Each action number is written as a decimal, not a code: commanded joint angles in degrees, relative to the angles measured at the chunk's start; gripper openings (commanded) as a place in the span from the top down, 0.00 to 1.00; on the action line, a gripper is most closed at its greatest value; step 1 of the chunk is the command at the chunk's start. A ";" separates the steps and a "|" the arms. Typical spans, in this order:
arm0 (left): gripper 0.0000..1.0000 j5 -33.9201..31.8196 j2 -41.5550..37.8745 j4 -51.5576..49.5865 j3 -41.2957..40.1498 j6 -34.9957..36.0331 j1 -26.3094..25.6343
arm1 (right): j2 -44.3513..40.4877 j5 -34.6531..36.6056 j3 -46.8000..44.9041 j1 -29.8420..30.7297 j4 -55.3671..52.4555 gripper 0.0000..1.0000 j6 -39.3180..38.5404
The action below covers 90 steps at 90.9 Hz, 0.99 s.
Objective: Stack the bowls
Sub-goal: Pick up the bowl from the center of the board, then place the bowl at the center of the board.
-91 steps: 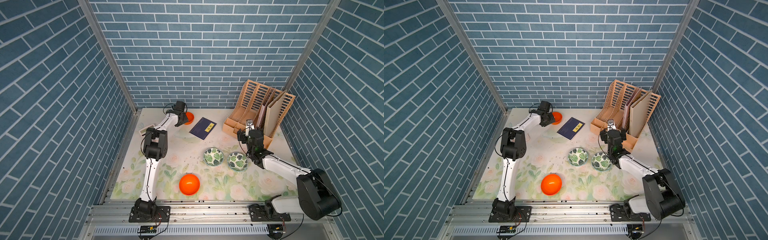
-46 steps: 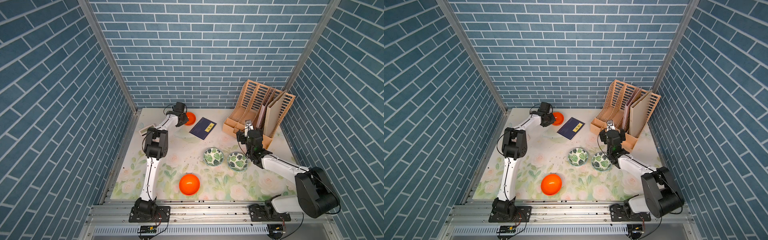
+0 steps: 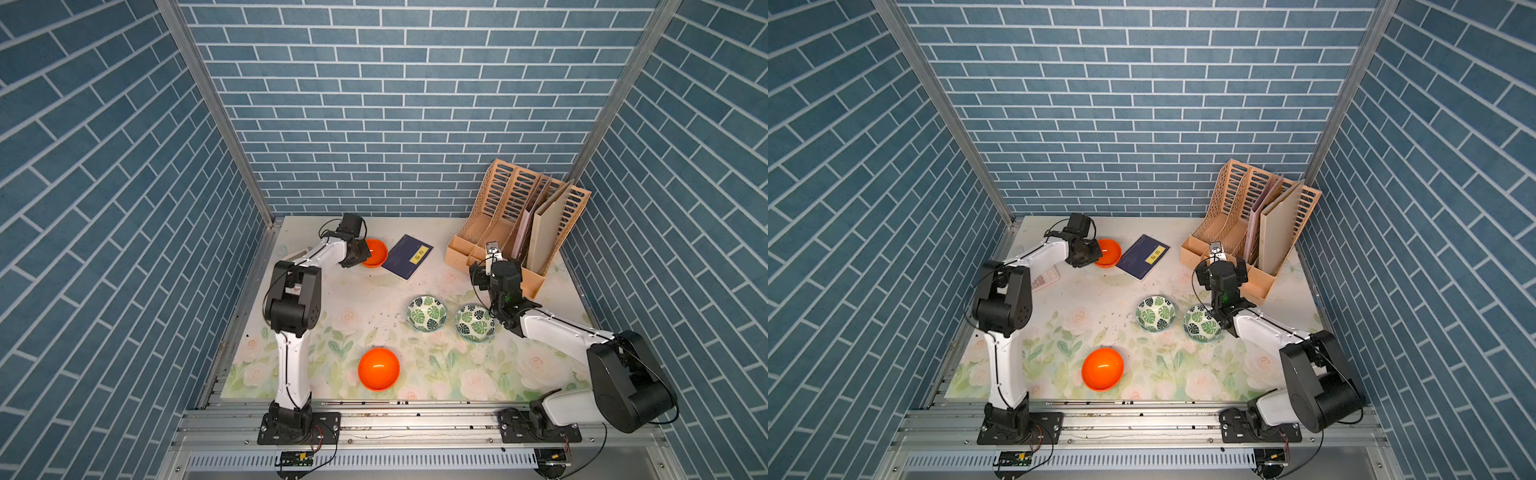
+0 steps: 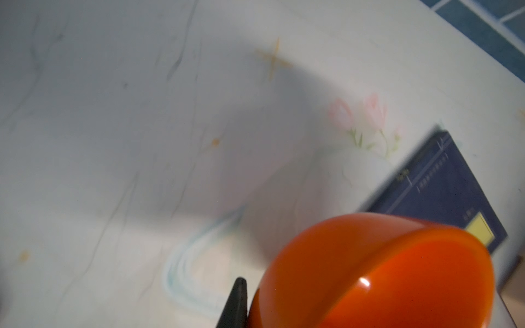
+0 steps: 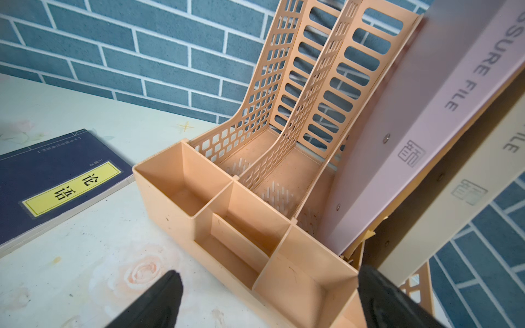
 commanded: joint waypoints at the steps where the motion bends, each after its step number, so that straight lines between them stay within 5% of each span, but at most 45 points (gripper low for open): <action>1: 0.99 2.89 -8.19 1.93 -9.51 1.34 -0.55 | 0.44 0.18 1.02 0.60 -2.08 0.00 1.85; 31: 0.98 4.19 -20.96 -0.55 -22.79 -0.07 -5.32 | -0.09 -1.35 1.21 1.05 -3.79 0.00 3.28; 90: 0.98 5.28 -21.22 0.02 -31.42 -0.49 -9.99 | -1.38 0.25 1.22 1.14 -5.84 0.00 3.30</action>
